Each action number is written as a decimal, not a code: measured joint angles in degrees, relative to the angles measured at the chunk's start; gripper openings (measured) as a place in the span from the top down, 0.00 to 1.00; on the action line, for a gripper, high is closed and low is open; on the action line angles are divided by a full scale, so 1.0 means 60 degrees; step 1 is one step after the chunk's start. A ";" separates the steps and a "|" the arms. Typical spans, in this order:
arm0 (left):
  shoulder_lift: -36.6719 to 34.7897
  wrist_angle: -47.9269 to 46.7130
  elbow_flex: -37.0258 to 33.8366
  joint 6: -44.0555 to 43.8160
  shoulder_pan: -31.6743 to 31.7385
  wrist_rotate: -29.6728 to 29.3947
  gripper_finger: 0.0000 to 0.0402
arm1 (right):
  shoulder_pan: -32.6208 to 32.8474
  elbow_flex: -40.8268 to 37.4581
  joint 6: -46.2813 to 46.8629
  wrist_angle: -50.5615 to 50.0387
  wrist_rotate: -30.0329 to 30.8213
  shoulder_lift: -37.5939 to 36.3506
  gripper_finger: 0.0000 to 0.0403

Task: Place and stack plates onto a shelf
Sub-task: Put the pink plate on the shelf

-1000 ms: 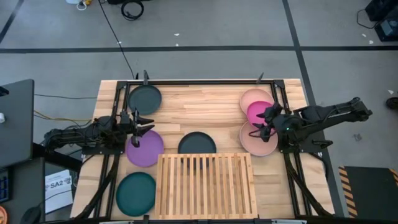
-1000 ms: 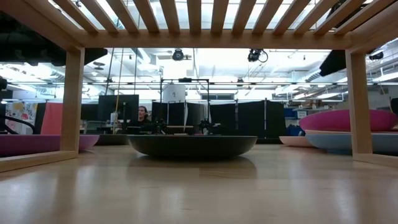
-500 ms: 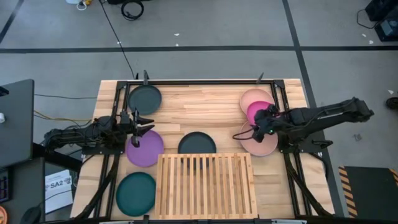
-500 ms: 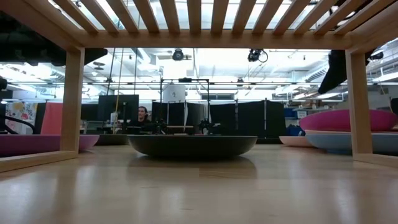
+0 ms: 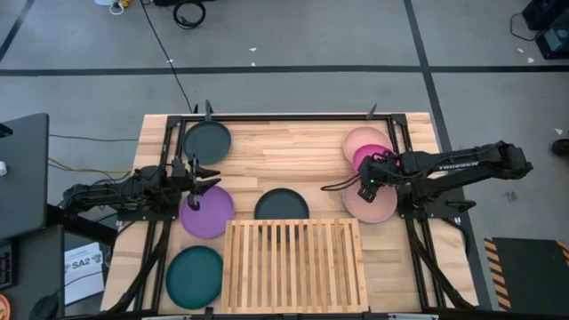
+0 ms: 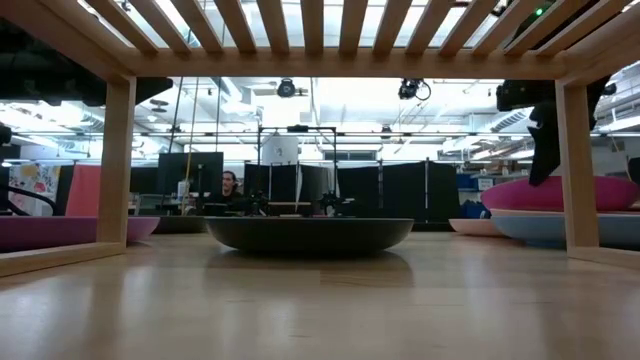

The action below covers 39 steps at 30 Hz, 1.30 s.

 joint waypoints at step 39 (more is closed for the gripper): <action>-0.0001 -0.0002 0.0000 -0.0001 -0.0002 -0.0004 0.71 | -0.0361 0.0000 -0.0285 -0.0015 -0.0637 0.0583 0.96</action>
